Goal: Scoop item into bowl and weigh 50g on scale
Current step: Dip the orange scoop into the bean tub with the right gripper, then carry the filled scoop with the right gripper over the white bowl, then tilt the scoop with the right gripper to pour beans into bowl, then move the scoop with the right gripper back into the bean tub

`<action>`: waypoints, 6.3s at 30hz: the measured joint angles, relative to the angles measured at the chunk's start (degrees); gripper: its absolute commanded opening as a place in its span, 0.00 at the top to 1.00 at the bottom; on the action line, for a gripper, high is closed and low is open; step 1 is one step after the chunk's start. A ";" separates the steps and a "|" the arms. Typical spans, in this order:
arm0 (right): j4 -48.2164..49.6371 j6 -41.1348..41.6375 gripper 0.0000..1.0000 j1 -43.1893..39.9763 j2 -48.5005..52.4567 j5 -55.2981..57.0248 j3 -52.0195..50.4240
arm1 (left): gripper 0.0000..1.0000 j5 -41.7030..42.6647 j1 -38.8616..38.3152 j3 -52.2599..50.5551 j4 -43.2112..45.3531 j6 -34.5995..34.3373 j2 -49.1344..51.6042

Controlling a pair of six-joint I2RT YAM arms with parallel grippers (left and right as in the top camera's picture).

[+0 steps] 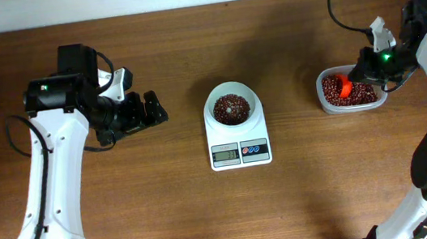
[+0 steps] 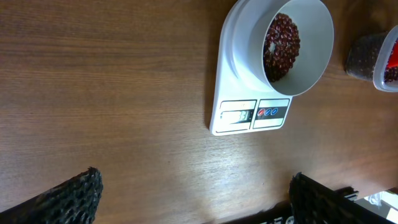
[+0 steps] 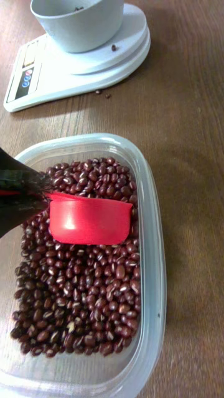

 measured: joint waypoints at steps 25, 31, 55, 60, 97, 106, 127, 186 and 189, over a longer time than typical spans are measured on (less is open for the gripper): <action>-2.56 0.79 0.96 -14.62 0.42 -26.12 0.00 | 0.01 0.00 0.00 0.00 0.00 0.00 0.00; -1.86 0.76 0.96 -12.13 0.42 -28.70 0.00 | 0.01 0.00 0.00 0.00 0.00 0.00 0.00; 9.40 6.71 0.96 20.35 0.44 -29.62 0.37 | 0.01 0.00 0.00 0.00 0.00 0.00 0.00; 2.80 6.08 0.96 24.81 0.57 -19.02 11.08 | 0.01 0.02 -0.02 0.00 -0.02 0.00 0.00; -6.03 -8.26 0.96 36.02 0.57 5.75 21.62 | 0.01 0.00 0.00 0.00 0.00 0.00 0.00; -5.57 -8.28 0.96 36.02 0.57 5.77 21.62 | 0.01 0.00 0.00 0.00 -0.02 0.00 0.00; -5.99 -13.38 0.96 37.57 0.57 9.46 21.62 | 0.01 0.00 -0.02 0.00 0.00 0.00 0.00; -5.62 -4.46 0.96 34.77 0.57 8.07 21.64 | 0.01 0.00 -0.02 0.00 0.00 0.00 0.00; -9.55 -2.40 0.96 27.30 0.57 3.82 21.64 | 0.01 0.00 0.00 0.00 -0.02 0.00 0.00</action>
